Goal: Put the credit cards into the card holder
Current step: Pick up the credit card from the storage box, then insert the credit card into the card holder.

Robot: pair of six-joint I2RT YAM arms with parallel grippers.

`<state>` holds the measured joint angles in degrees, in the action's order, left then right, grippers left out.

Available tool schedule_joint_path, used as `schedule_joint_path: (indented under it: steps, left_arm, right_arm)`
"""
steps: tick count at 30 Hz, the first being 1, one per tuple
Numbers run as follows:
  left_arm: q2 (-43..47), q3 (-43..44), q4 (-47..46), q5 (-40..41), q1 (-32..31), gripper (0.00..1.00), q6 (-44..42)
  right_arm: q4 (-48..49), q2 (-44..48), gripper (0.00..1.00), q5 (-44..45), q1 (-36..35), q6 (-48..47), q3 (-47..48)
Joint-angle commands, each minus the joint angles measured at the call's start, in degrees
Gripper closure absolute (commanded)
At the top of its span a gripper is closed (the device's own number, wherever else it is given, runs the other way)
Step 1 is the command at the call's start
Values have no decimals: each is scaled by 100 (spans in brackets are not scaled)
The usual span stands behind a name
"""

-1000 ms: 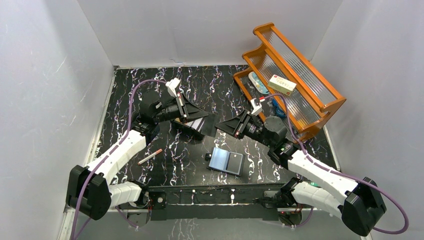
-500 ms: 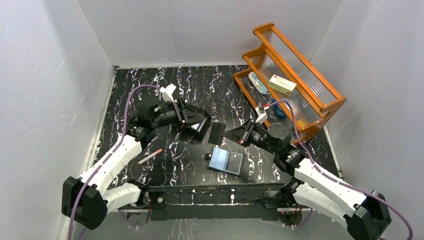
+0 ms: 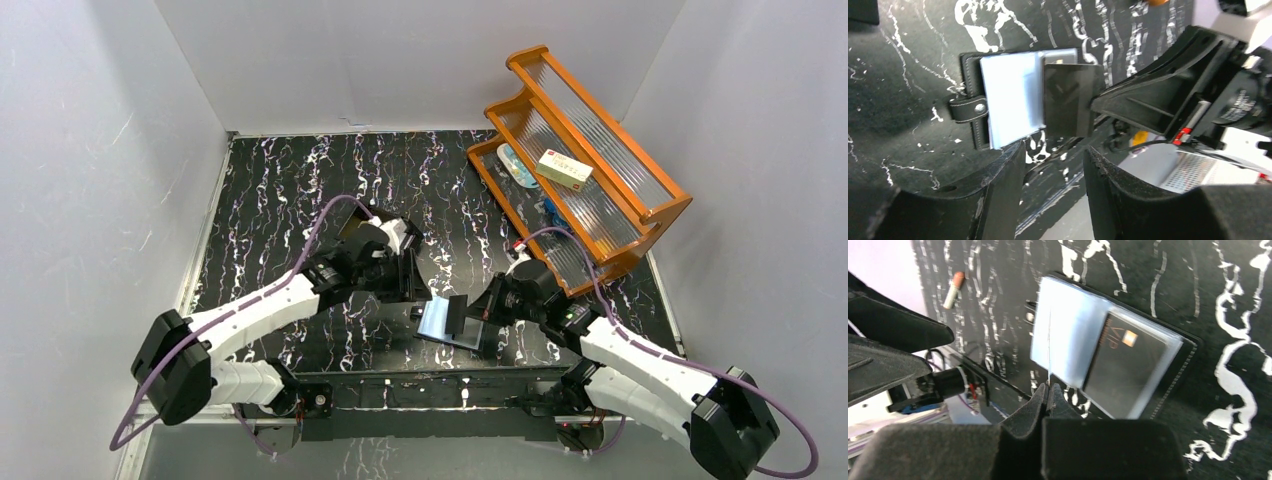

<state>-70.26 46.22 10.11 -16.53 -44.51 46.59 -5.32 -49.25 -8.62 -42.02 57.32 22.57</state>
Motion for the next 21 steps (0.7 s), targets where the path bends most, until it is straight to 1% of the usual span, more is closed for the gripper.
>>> schedule_joint_path:
  steps: [1, 5, 9, 16, 21]
  left_arm:
    - [-153, -110, 304, 700, -306, 56, -222]
    - [-439, -201, 299, 833, -459, 60, -296]
    - [-652, -216, 284, 969, -574, 65, -354]
    - [-1142, -235, 186, 1167, -686, 78, -499]
    - [-1400, -234, 154, 1264, -780, 81, -536]
  right_arm:
    - [-106, -41, 100, 213, 43, -303, -120]
    - [192, -191, 100, -54, 203, -311, -468]
    - [269, -245, 100, -98, 282, -342, -534]
    - [821, -256, 100, -466, 496, -158, -781]
    - [1052, -248, 100, -647, 633, -139, -947]
